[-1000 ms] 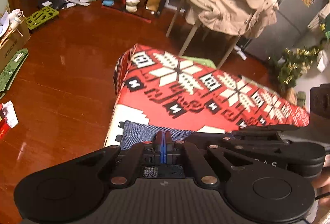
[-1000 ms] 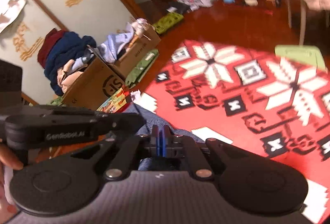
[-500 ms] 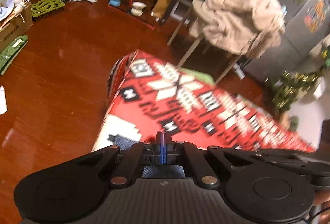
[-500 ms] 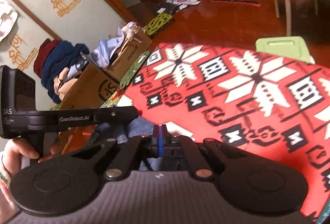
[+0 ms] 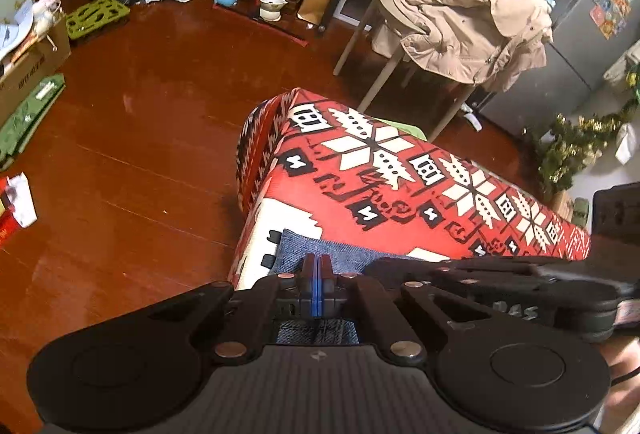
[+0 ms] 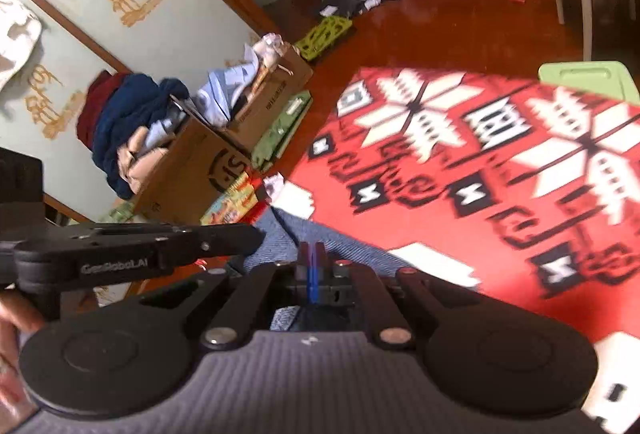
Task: Fold clothes
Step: 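Lower the shorts onto the blanket beside the mat with both grippers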
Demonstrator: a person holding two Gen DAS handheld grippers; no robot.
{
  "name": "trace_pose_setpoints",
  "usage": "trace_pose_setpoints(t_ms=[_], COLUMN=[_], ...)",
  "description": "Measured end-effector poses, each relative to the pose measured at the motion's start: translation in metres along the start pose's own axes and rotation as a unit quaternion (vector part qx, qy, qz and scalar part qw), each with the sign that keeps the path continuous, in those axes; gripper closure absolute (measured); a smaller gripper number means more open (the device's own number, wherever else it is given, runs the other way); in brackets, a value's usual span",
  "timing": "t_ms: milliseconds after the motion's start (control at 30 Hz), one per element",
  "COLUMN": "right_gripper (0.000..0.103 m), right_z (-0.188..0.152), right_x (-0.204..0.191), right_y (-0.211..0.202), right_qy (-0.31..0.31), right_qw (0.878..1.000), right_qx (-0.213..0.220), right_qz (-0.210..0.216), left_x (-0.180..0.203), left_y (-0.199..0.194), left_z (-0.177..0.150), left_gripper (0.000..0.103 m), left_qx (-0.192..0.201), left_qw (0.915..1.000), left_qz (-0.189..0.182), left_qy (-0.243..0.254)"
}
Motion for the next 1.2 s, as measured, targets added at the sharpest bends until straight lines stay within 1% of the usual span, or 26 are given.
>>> trace_pose_setpoints(t_ms=[100,133,167,200,233,333,367,400,433,500,600,633,667,767,833,900,967,1000,1100,1167,1200], right_gripper=[0.103,0.103,0.103,0.103,0.103,0.103,0.103,0.103,0.103,0.103,0.103,0.103,0.103,0.103,0.103,0.103,0.103,0.103,0.103,0.102,0.102], right_z=[0.005,0.009,0.012,0.014,0.015,0.011,0.007,0.002,-0.002,-0.011,-0.01,-0.007,-0.005,-0.007,-0.015,-0.028,-0.037,-0.038,-0.032,-0.024,-0.019], right_x=[0.009,0.013,0.018,0.02,0.019,-0.002,-0.011,-0.017,-0.021,-0.021,-0.005,0.002,0.004,0.003,-0.003,-0.006,-0.004,-0.001,0.01,0.018,0.019], right_y=[0.004,0.003,0.0,-0.003,-0.006,-0.017,-0.017,-0.015,-0.013,-0.009,-0.021,-0.027,-0.036,-0.06,-0.069,-0.069,-0.061,-0.059,-0.055,-0.056,-0.057], right_qy=[0.003,0.005,0.001,-0.003,-0.001,-0.005,-0.01,-0.017,-0.026,-0.048,-0.045,-0.044,-0.047,-0.055,-0.055,-0.054,-0.065,-0.064,-0.047,-0.032,-0.029], right_qw=[1.0,0.999,0.999,0.998,0.999,1.0,0.999,0.999,0.999,0.999,0.999,0.999,0.998,0.998,0.998,0.998,0.998,0.998,0.998,0.998,0.998], right_qx=[0.01,0.015,0.021,0.024,0.026,0.025,0.016,0.005,-0.004,-0.016,-0.007,0.001,0.009,0.018,0.007,-0.013,-0.022,-0.018,0.001,0.013,0.018], right_qz=[-0.017,-0.027,-0.047,-0.055,-0.044,0.012,0.028,0.032,0.03,0.01,-0.008,-0.023,-0.027,-0.007,0.014,0.02,0.001,-0.008,-0.031,-0.049,-0.051], left_x=[-0.002,-0.002,-0.002,-0.002,-0.001,-0.001,-0.001,-0.001,-0.001,0.0,0.005,0.008,0.01,0.021,0.029,0.037,0.039,0.039,0.034,0.033,0.033], left_y=[0.006,0.008,0.009,0.01,0.01,0.01,0.008,0.006,0.004,-0.002,-0.015,-0.02,-0.025,-0.039,-0.04,-0.034,-0.025,-0.021,-0.007,0.0,0.003], left_z=[0.003,0.004,0.005,0.005,0.006,0.007,0.007,0.007,0.006,0.004,-0.001,-0.003,-0.005,-0.015,-0.024,-0.032,-0.037,-0.037,-0.032,-0.022,-0.016], left_gripper=[0.103,0.103,0.103,0.103,0.103,0.103,0.103,0.103,0.103,0.103,0.102,0.102,0.102,0.102,0.102,0.101,0.101,0.101,0.101,0.101,0.101], left_qx=[0.005,0.005,0.004,0.005,0.008,0.015,0.018,0.02,0.022,0.023,0.024,0.024,0.025,0.025,0.013,0.001,-0.006,-0.006,-0.003,0.003,0.006], left_qw=[1.0,1.0,1.0,1.0,0.9999,0.9998,0.9996,0.9995,0.9995,0.9995,0.9997,0.9996,0.9995,0.9989,0.9986,0.9979,0.9971,0.9973,0.9983,0.9988,0.9988], left_qz=[-0.002,-0.002,-0.002,-0.002,-0.002,-0.007,-0.009,-0.01,-0.01,-0.009,-0.006,-0.008,-0.011,-0.027,-0.032,-0.026,-0.009,-0.002,0.005,0.004,0.005], left_qy=[-0.004,-0.006,-0.006,-0.007,-0.007,-0.013,-0.018,-0.021,-0.022,-0.018,0.001,0.008,0.013,0.03,0.041,0.059,0.075,0.074,0.059,0.049,0.049])
Point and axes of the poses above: each gripper's, at about its wrist camera, not at the fingertips, and y roughly the way its jaws point, x to its right, z to its top, the point moved 10 cm from there along y, roughly the way its jaws point, and after that the axes turned 4 degrees about -z, right-handed, at the moved point
